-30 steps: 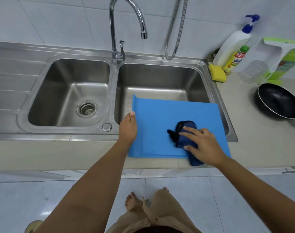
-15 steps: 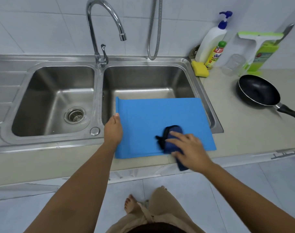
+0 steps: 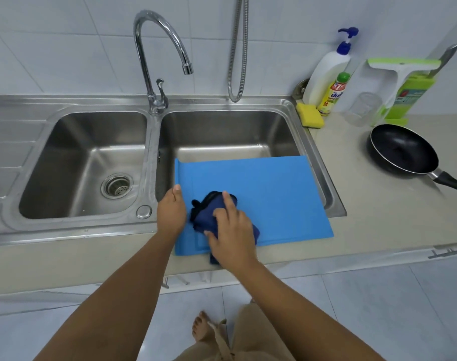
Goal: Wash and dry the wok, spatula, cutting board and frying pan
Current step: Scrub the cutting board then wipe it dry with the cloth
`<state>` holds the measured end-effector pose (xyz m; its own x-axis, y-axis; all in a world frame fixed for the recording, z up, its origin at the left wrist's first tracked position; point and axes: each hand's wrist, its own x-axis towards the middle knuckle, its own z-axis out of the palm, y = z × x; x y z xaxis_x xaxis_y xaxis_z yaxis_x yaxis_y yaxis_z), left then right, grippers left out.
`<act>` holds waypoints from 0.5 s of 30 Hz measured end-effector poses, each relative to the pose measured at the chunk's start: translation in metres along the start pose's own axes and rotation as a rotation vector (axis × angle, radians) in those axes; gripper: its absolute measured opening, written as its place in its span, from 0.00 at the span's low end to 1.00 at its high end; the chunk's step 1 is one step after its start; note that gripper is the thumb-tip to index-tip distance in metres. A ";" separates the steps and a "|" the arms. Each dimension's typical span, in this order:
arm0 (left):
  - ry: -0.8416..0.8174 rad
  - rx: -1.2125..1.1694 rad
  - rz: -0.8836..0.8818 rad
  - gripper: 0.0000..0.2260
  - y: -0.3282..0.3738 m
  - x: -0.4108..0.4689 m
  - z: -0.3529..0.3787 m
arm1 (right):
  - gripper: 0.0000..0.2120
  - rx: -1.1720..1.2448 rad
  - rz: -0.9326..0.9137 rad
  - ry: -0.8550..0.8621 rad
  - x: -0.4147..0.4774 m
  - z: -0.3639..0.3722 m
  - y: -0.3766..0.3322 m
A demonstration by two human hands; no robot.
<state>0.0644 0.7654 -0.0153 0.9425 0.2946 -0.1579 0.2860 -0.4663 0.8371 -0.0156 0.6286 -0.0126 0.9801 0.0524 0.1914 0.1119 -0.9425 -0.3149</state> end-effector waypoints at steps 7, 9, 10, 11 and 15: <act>-0.019 0.006 -0.028 0.19 0.001 -0.001 -0.001 | 0.24 -0.034 0.444 0.261 0.021 -0.027 0.144; -0.013 0.001 -0.028 0.19 0.000 0.000 -0.001 | 0.27 -0.047 0.627 0.300 0.030 -0.029 0.153; -0.011 -0.002 -0.030 0.19 -0.001 0.001 0.000 | 0.27 -0.068 0.645 0.301 0.034 -0.025 0.145; -0.008 -0.003 -0.033 0.19 -0.002 0.001 0.001 | 0.27 -0.089 0.613 0.300 0.038 -0.018 0.132; -0.009 -0.004 -0.021 0.19 0.001 0.000 0.001 | 0.27 -0.052 0.267 0.217 0.055 0.017 0.047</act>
<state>0.0648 0.7643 -0.0147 0.9379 0.2965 -0.1801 0.3049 -0.4569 0.8356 0.0460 0.5925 -0.0325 0.9153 -0.2647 0.3036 -0.1581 -0.9294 -0.3336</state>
